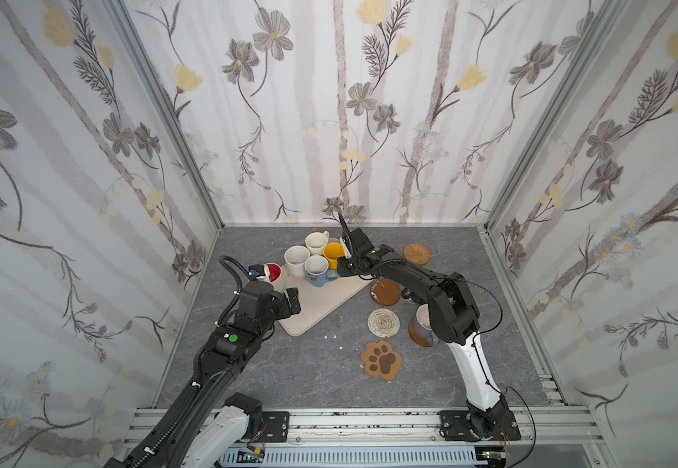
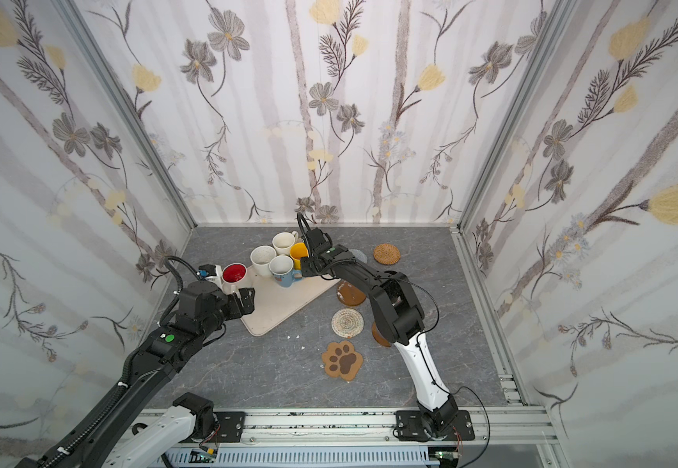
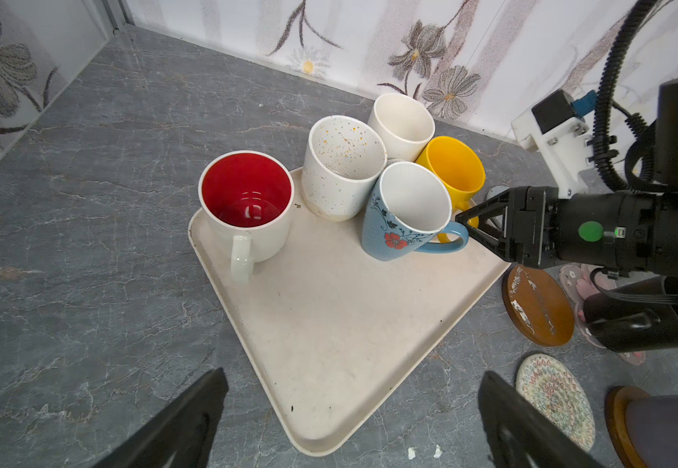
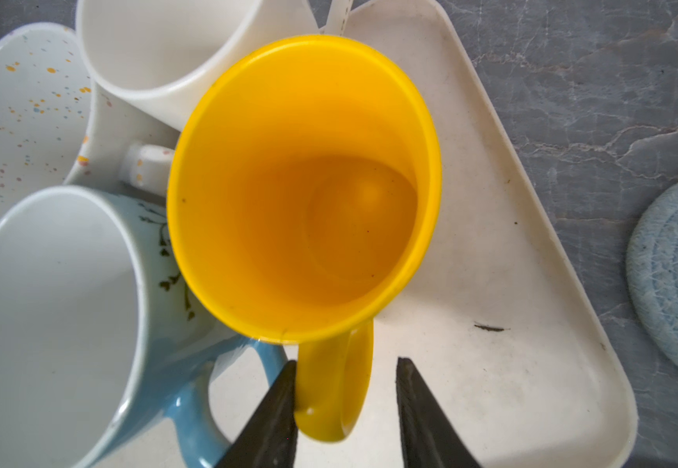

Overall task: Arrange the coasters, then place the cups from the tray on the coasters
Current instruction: 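Lower the right gripper onto the yellow mug's handle and close it, then lift the yellow mug with right gripper and carry it toward the rattan coaster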

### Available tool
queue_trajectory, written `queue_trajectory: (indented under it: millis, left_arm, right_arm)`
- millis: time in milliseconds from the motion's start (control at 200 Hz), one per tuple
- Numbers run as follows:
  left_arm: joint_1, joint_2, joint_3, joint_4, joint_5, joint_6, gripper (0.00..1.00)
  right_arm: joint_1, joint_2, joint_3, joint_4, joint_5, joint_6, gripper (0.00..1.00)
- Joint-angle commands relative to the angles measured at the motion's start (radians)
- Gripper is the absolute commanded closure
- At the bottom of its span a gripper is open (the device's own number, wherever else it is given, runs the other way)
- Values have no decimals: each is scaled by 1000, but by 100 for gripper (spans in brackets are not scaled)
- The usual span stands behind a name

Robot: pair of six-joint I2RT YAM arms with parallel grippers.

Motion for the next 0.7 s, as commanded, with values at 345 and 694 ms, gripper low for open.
queue_trajectory:
  millis: [345,694]
  left_arm:
    - [9,1,-7,46,23,-12,0]
    - [17,1,-9,49,28,-9,0]
  right_arm:
    - [-2,16,15,8,13,-9,67]
    - [-1,-3,15,-5,17,-22,76]
